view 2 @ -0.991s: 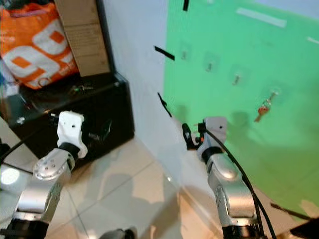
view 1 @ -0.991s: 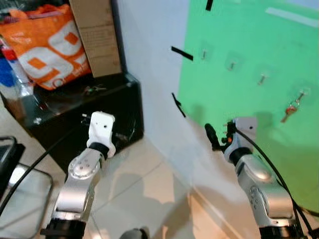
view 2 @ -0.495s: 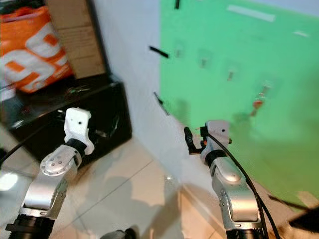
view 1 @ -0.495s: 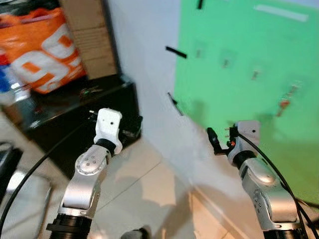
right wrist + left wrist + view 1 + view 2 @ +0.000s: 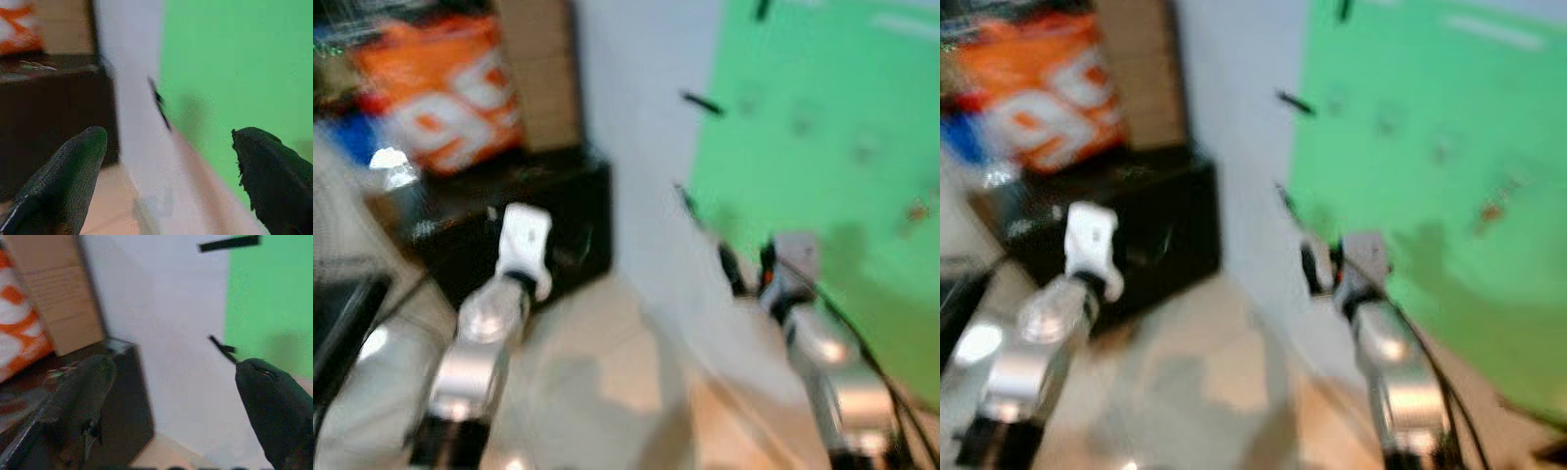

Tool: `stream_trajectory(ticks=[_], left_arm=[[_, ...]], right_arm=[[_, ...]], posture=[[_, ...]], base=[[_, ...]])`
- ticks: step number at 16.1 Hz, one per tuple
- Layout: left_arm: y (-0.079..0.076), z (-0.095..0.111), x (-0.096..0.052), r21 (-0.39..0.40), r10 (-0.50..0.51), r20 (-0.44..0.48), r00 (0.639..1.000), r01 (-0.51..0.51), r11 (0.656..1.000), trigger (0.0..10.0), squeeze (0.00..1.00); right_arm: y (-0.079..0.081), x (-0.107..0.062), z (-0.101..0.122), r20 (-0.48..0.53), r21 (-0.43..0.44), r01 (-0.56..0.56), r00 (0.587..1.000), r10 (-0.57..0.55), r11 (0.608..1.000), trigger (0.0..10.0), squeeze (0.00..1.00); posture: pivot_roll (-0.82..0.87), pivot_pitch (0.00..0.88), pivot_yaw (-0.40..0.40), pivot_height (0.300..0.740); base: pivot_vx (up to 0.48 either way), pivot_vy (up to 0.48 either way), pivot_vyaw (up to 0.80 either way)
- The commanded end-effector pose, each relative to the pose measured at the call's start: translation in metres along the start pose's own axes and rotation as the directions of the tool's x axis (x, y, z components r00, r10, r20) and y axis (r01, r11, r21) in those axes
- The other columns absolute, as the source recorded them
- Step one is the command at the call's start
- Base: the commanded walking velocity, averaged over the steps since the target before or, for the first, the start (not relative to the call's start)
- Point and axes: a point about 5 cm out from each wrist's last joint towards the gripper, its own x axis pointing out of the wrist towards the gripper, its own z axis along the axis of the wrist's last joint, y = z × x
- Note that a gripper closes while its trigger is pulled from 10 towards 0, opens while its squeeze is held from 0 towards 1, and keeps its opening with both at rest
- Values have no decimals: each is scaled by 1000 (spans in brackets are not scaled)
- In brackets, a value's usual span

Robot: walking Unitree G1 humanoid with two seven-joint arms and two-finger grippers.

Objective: Hang keys on a hook

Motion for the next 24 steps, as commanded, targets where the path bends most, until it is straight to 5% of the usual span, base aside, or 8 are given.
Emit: stream_trajectory(ticks=[1,7,21,24], left_arm=[[-3,3,3,0,-16,11,1000,16,1000,10000,0],[-2,3,4,-3,-16,15,1000,16,1000,10000,0],[10,4,3,58,34,12,999,-35,998,10000,0],[10,3,5,51,18,-9,1000,-18,999,10000,106]], right_arm=[[-8,1,5,13,11,38,999,-38,999,10000,1000],[-9,2,9,44,-32,59,997,-57,998,10000,1000],[-3,3,8,101,43,84,991,-88,996,10000,1000],[-2,1,5,82,66,74,993,-79,995,10000,1000]], posture=[[-137,0,50,740],[-133,0,46,740],[-91,0,57,740],[-94,0,62,740]], base=[[304,0,0],[319,0,0],[230,0,309],[84,0,0]])
